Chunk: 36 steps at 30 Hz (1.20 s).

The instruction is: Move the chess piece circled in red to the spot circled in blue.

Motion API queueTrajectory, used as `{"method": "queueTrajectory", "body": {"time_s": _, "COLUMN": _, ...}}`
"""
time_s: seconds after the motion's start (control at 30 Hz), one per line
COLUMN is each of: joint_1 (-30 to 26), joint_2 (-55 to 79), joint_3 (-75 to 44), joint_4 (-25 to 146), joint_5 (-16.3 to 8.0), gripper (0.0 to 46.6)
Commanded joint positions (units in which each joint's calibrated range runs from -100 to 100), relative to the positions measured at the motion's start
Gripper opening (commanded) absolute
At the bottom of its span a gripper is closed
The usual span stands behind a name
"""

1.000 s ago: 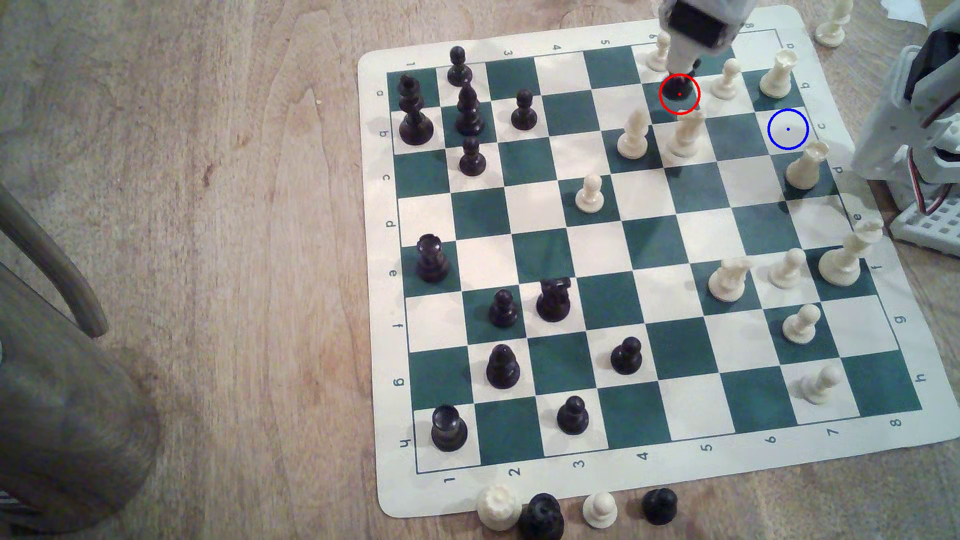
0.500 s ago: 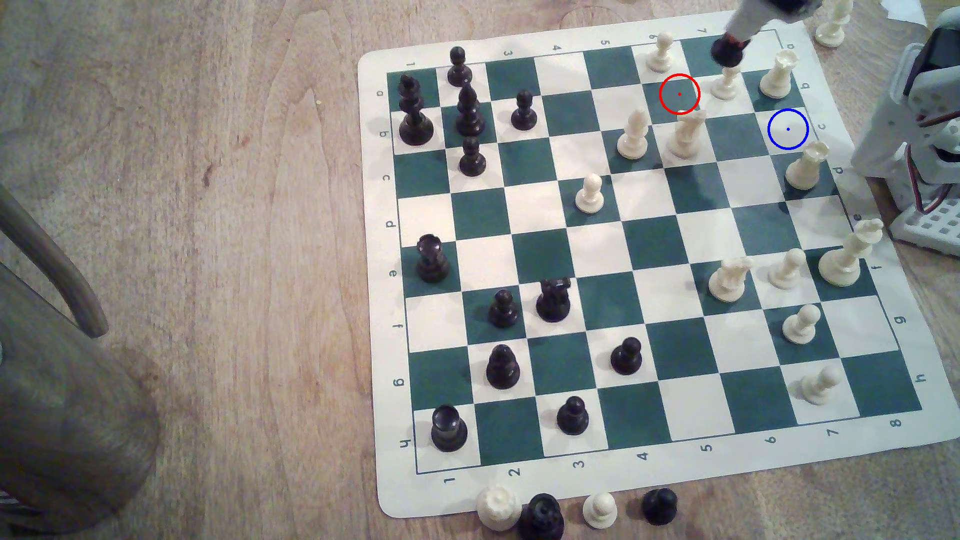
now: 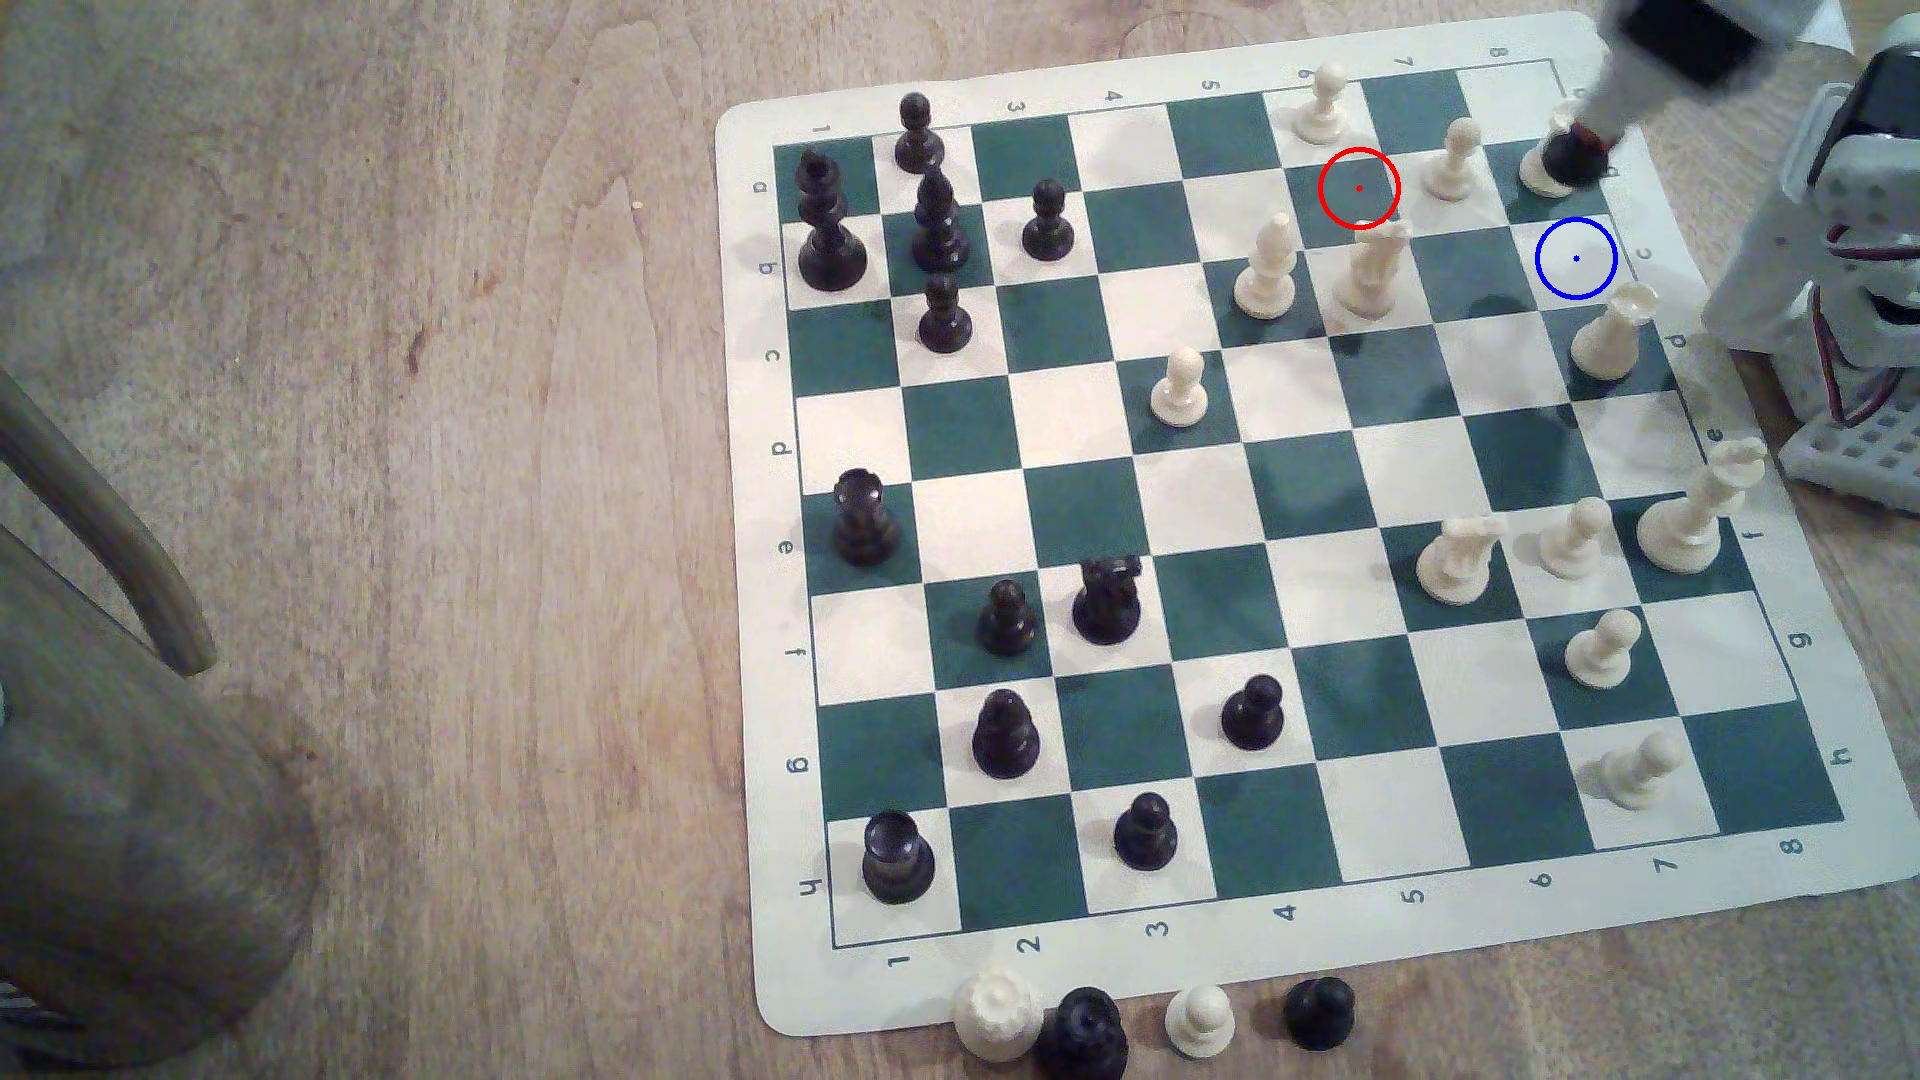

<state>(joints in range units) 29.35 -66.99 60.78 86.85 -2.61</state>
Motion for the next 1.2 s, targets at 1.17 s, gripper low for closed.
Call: {"method": "queueTrajectory", "body": {"time_s": 1.17, "joint_1": -0.37, "joint_2": 5.70, "joint_3": 15.56, "joint_4": -10.44, "joint_5": 1.86, "gripper": 0.3}}
